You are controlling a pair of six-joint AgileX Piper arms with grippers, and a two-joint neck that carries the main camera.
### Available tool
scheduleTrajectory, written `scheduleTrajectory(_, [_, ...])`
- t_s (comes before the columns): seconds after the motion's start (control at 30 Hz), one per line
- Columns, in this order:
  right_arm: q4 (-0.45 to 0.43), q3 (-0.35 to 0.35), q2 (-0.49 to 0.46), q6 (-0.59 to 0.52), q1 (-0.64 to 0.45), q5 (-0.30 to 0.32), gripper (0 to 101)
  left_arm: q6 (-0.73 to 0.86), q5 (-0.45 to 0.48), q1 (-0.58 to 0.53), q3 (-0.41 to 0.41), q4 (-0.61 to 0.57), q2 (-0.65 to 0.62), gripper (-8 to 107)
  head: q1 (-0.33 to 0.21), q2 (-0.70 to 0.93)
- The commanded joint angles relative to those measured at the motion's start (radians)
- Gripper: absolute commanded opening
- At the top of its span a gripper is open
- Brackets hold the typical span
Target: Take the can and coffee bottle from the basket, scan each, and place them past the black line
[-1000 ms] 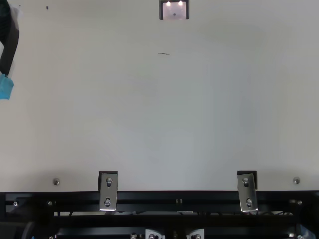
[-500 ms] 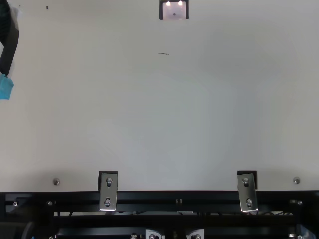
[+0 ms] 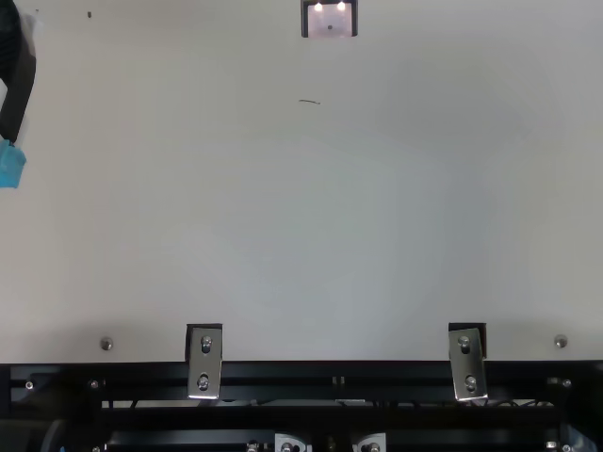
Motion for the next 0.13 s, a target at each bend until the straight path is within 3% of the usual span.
scheduleTrajectory(0.0, [0.000,0.000,0.000,0.000,0.000,0.000,101,0.000,0.000,0.000,0.000,0.000,0.000,90,-0.001,-0.005])
scheduleTrajectory(0.1, [0.000,0.000,0.000,0.000,0.000,0.000,101,0.000,0.000,0.000,0.000,0.000,0.000,90,-0.001,-0.005])
